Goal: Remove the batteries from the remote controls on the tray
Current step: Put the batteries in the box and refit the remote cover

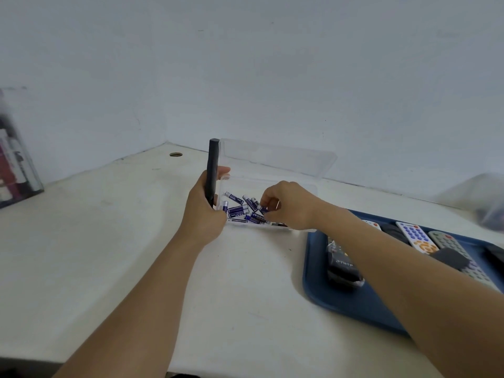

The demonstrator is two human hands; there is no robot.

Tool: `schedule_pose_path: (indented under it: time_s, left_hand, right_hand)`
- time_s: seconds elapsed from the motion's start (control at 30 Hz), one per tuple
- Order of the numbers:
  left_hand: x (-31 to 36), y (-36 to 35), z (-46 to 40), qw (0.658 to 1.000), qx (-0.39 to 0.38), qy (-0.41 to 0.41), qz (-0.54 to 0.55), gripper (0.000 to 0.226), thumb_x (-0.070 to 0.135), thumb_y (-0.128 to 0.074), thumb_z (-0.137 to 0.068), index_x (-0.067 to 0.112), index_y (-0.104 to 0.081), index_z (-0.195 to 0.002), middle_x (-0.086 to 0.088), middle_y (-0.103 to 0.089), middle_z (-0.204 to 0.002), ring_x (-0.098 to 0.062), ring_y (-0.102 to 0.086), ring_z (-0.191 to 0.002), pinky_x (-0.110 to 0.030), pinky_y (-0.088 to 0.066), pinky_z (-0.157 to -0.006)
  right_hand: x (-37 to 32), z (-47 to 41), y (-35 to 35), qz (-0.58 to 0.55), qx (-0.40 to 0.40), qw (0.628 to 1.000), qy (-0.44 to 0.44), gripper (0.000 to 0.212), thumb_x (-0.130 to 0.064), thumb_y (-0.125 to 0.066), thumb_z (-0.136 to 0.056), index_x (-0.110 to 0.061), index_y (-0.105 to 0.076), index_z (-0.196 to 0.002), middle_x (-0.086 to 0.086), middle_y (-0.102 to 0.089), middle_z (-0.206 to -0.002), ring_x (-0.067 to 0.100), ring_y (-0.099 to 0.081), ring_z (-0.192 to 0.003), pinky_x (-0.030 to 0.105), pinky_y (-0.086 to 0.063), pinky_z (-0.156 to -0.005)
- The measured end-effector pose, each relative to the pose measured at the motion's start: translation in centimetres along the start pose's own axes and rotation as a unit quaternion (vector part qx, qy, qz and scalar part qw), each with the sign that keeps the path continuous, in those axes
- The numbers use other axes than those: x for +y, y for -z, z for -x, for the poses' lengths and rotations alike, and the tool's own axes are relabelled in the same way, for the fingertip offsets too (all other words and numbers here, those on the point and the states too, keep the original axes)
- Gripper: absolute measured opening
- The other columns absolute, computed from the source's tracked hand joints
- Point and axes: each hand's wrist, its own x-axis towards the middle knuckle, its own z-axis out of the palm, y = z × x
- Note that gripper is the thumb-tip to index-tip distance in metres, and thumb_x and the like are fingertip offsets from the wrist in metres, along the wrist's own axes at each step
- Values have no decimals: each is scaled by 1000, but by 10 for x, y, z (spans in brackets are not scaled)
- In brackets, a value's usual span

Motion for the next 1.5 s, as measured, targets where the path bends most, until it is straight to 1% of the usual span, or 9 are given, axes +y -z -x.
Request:
schedule_pose_path:
  time_s: [0.23, 0.43, 0.63, 0.77, 0.9, 1.1, 1.33, 1.43, 1.5]
  left_hand:
    - [-1, -2, 0, 1000, 7, 9, 17, 85, -29, -47, -66, 34, -57, -122, 20, -62, -113, -5, -40, -69, -13, -40, -60]
    - [-4, -1, -1, 1000, 7, 16, 10, 85, -28, -46, -66, 32, -57, -125, 19, -62, -116, -9, -39, -68, -14, -39, -58]
    - [-2, -2, -3, 1000, 9, 20, 4, 85, -27, -44, -66, 33, -57, -124, 15, -62, -118, 1, -52, -76, -13, -41, -63]
    - [-1, -2, -2, 1000, 11, 25, 2, 87, -28, -45, -64, 33, -56, -124, 17, -62, -119, 5, -50, -72, -11, -39, -61]
    - [-1, -3, -2, 1000, 11, 20, 2, 88, -29, -47, -63, 35, -56, -122, 18, -62, -118, 4, -48, -68, -11, -39, -62]
    - [-2, -4, -1, 1000, 12, 8, -2, 88, -27, -45, -63, 35, -56, -124, 15, -62, -120, -2, -47, -71, -12, -40, -64]
    - [-6, -5, -2, 1000, 13, 7, -3, 85, -27, -46, -66, 34, -55, -125, 13, -62, -123, -14, -39, -68, -12, -41, -62]
    - [-6, -5, -2, 1000, 13, 7, -9, 87, -27, -46, -65, 34, -55, -126, 15, -62, -123, -13, -43, -72, -12, -41, -62]
    - [-6, -6, -2, 1000, 15, 2, -13, 88, -27, -45, -64, 36, -55, -124, 16, -62, -122, -10, -49, -79, -13, -43, -65]
  right_hand:
    - [-4, -11, -8, 76, -7, 996, -35, 14, -8, -72, -77, -9, -77, -91, 9, -73, -90, 29, -69, -87, 40, -60, -80]
    - [-3, -16, -8, 89, -17, 995, -40, 12, -11, -73, -79, -10, -77, -90, 8, -72, -88, 30, -69, -83, 37, -60, -75]
    - [0, -16, -6, 100, -26, 994, -26, 9, -9, -71, -82, -8, -75, -90, 9, -72, -90, 28, -68, -84, 39, -59, -78]
    - [4, -11, -1, 58, -26, 998, -22, 13, -13, -70, -86, -4, -75, -94, 10, -70, -88, 20, -57, -76, 24, -46, -63]
    - [7, -8, -2, 51, -13, 998, -19, 14, -14, -72, -86, -8, -76, -97, -6, -59, -72, 15, -53, -72, 13, -34, -53]
    - [3, -9, -7, 68, 10, 997, -26, 10, -16, -76, -80, -14, -77, -90, 1, -67, -81, 24, -66, -80, 33, -57, -73]
    - [6, -12, -8, 52, 2, 998, -30, 24, -18, -61, -90, 5, -66, -86, 21, -67, -85, 24, -47, -68, 32, -38, -63]
    - [7, -9, -8, 33, -2, 999, -17, 20, -15, -65, -89, 5, -70, -90, 21, -70, -90, 32, -55, -74, 32, -39, -64]
    - [9, -9, -4, 2, 23, 1000, -21, 14, -12, -70, -87, 1, -73, -91, 17, -73, -90, 24, -58, -71, 30, -46, -66]
